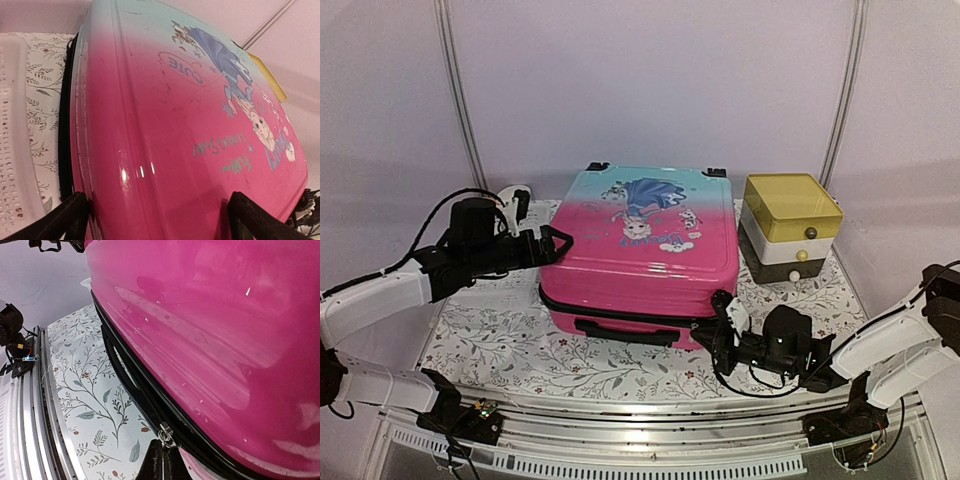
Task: Open, take out, and arrange the luggage
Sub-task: Unzip the zipper of the luggage.
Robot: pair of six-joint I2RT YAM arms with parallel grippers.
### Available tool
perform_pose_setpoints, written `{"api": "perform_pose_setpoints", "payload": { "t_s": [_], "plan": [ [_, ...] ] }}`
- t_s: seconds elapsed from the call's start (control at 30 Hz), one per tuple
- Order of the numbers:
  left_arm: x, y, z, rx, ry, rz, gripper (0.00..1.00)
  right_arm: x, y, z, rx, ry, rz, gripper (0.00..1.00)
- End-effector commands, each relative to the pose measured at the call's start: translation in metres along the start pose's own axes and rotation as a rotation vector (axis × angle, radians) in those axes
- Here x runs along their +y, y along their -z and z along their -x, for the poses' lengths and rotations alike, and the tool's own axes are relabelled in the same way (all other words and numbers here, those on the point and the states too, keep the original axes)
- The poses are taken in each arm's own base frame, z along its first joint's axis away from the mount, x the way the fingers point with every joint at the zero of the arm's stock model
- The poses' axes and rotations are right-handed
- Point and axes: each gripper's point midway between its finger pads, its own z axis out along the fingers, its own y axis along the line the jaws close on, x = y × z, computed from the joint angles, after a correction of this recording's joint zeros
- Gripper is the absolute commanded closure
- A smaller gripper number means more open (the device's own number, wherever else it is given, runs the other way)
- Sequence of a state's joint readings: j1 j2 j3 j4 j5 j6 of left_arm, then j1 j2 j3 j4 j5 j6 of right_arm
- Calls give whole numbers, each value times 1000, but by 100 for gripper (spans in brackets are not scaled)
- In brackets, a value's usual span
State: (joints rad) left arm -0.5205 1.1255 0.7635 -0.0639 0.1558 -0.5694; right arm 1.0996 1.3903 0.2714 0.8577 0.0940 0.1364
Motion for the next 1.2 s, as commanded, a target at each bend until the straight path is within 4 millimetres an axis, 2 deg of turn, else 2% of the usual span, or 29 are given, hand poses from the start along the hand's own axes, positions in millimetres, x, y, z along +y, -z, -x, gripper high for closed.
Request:
{"api": "perform_pose_setpoints", "payload": {
  "t_s": [0.0, 0.2, 0.33, 0.43, 0.6, 0.7, 0.8, 0.83, 1.0, 1.17],
  "plan": [
    [-61, 1, -57, 222, -27, -265, 3, 24, -11, 31, -85, 10, 52, 98],
    [-60, 4, -54, 206, -45, -253, 3, 15, 0, 35, -112, 23, 10, 91],
    [-54, 9, -47, 188, -75, -203, 2, 11, 12, 37, -113, 37, -10, 82],
    [-51, 16, -37, 161, -101, -160, 2, 7, 18, 36, -87, 46, -29, 72],
    [-45, 29, -20, 113, -118, -110, 2, -2, 33, 46, -95, 41, -78, 52],
    [-39, 36, -10, 88, -115, -82, 2, -9, 42, 53, -101, 35, -117, 37],
    [-31, 40, -2, 71, -107, -56, 2, -19, 50, 62, -113, 12, -171, 16],
    [-28, 41, 0, 71, -103, -45, 2, -21, 52, 66, -116, 1, -179, 13],
    [-11, 49, 12, 46, -80, -7, 2, -43, 58, 85, -105, -119, -213, 5],
    [7, 55, 21, 15, -49, 18, 2, -63, 59, 97, -55, -236, -273, 1]
  ]
}}
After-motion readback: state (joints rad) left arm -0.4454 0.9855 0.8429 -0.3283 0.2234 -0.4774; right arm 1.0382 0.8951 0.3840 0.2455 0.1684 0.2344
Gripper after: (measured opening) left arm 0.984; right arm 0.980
